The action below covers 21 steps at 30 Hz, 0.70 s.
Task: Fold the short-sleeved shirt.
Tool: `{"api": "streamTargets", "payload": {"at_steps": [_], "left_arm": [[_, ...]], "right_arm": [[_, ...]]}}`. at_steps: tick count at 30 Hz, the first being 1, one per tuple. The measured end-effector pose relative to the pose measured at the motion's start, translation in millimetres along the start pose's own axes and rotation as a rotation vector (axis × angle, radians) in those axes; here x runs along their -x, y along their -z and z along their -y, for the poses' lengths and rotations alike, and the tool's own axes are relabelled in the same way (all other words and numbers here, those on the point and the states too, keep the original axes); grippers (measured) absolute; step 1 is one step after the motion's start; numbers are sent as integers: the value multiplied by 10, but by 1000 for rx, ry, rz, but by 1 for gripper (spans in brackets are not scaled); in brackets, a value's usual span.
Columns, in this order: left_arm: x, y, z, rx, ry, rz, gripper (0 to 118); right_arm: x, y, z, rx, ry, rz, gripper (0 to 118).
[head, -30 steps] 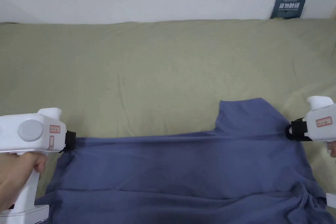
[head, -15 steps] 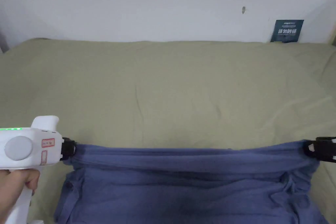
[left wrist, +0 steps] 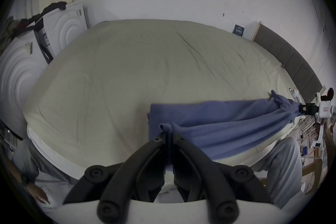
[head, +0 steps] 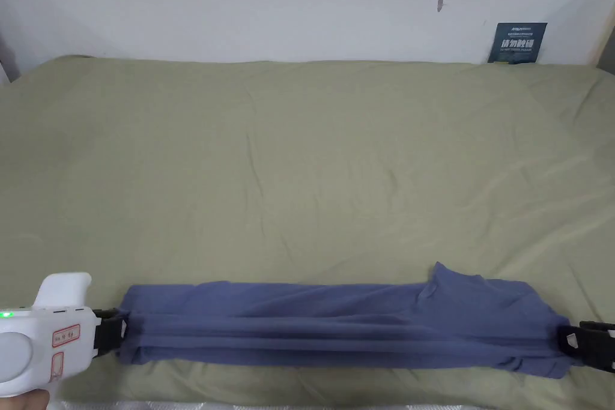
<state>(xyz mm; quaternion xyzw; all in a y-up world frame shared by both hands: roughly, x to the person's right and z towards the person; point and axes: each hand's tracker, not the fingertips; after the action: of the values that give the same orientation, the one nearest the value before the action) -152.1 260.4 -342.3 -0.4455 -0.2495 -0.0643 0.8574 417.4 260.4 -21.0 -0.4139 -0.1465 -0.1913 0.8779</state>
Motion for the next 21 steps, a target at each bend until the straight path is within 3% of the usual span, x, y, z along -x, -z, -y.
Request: {"api": "streamTargets", "payload": {"at_steps": [3, 4, 6, 7, 12, 15, 17, 18, 19, 20, 21], "left_arm": [[25, 70, 75, 15, -18, -3, 6], [29, 82, 89, 12, -23, 6, 25], [2, 49, 96, -6, -16, 6, 109], [-1, 49, 83, -3, -13, 2, 116], [-217, 10, -97, -68, 3, -25, 115], [-377, -370, -225, -141, 42, -12, 112], [-597, -458, -322, -224, 55, 10, 102], [-726, -493, -360, -268, 61, 13, 89], [-840, -533, -386, -306, 51, 4, 58], [-936, -569, -400, -343, 40, 11, 21], [-1040, -590, -398, -375, 47, 16, 0]], "right_arm": [[-23, 80, 70, 10, 4, 13, 5], [-31, 87, 81, 5, 7, 11, 28], [-2, 75, 62, 2, 30, 41, 102], [15, 50, 53, 10, 23, 61, 118], [277, -166, -59, -91, -11, 88, 118], [602, -242, -180, -178, -58, 101, 118], [885, -298, -261, -268, -97, 82, 117], [1044, -322, -307, -297, -111, 76, 114], [1113, -304, -311, -344, -118, 70, 95], [1231, -324, -325, -387, -125, 56, 61], [1370, -330, -342, -412, -134, 75, 20]]}}
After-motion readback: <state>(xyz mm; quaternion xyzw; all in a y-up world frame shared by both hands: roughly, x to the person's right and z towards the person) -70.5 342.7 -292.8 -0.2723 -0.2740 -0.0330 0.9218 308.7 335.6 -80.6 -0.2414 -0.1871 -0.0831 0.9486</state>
